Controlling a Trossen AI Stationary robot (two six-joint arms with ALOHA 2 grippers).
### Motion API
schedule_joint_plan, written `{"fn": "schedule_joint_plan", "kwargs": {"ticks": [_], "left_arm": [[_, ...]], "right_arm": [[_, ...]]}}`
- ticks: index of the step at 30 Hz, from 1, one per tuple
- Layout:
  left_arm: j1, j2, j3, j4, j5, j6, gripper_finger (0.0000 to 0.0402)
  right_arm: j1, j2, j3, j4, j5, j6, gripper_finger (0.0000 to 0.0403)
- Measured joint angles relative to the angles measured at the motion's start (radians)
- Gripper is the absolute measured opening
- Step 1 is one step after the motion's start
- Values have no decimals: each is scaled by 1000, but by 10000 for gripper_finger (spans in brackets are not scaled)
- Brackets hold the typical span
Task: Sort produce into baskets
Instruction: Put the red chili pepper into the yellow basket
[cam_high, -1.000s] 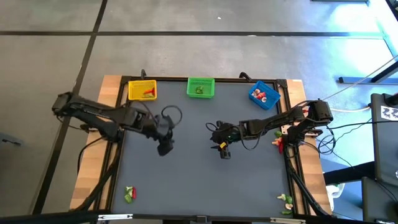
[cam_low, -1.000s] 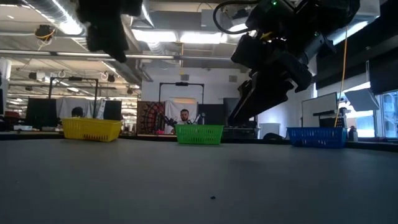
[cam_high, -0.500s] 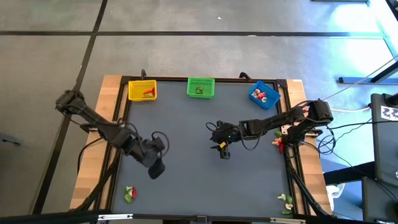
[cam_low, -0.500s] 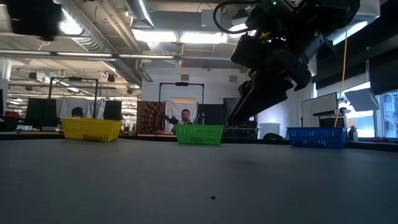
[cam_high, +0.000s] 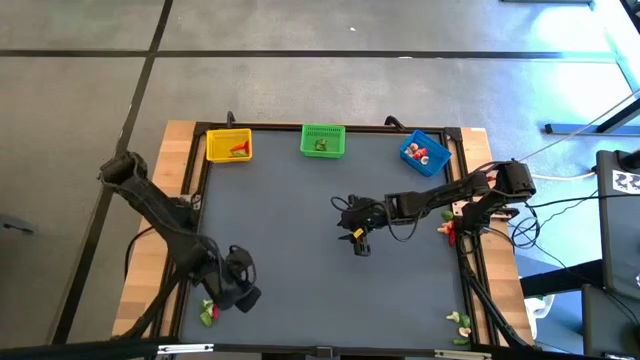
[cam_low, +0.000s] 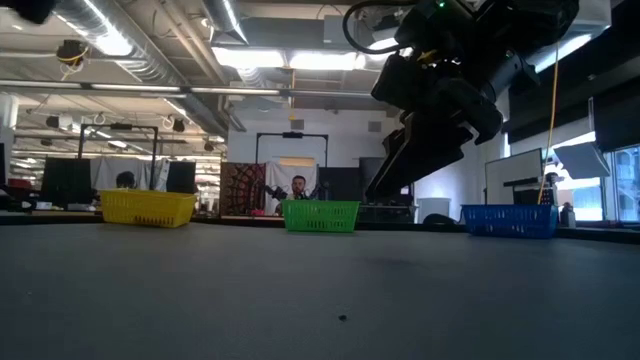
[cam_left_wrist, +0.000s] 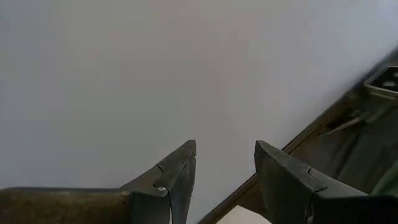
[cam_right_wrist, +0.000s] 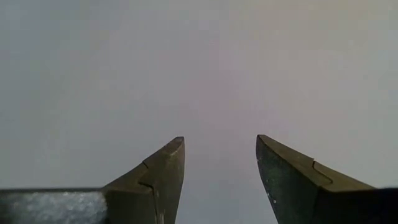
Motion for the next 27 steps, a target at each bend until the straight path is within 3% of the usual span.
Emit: {"fn": "schedule_joint_plan", "kwargs": {"ticks": [10, 15, 27], "left_arm": [[-115, 177, 0, 154, 172, -330, 159], [-147, 226, 0, 134, 269, -426, 159], [-161, 230, 0, -31, 276, -494, 159]], "right_arm": [[0, 0, 0, -2, -26, -1, 198], [0, 0, 0, -2, -26, -1, 198], [0, 0, 0, -2, -26, -1, 198]]}}
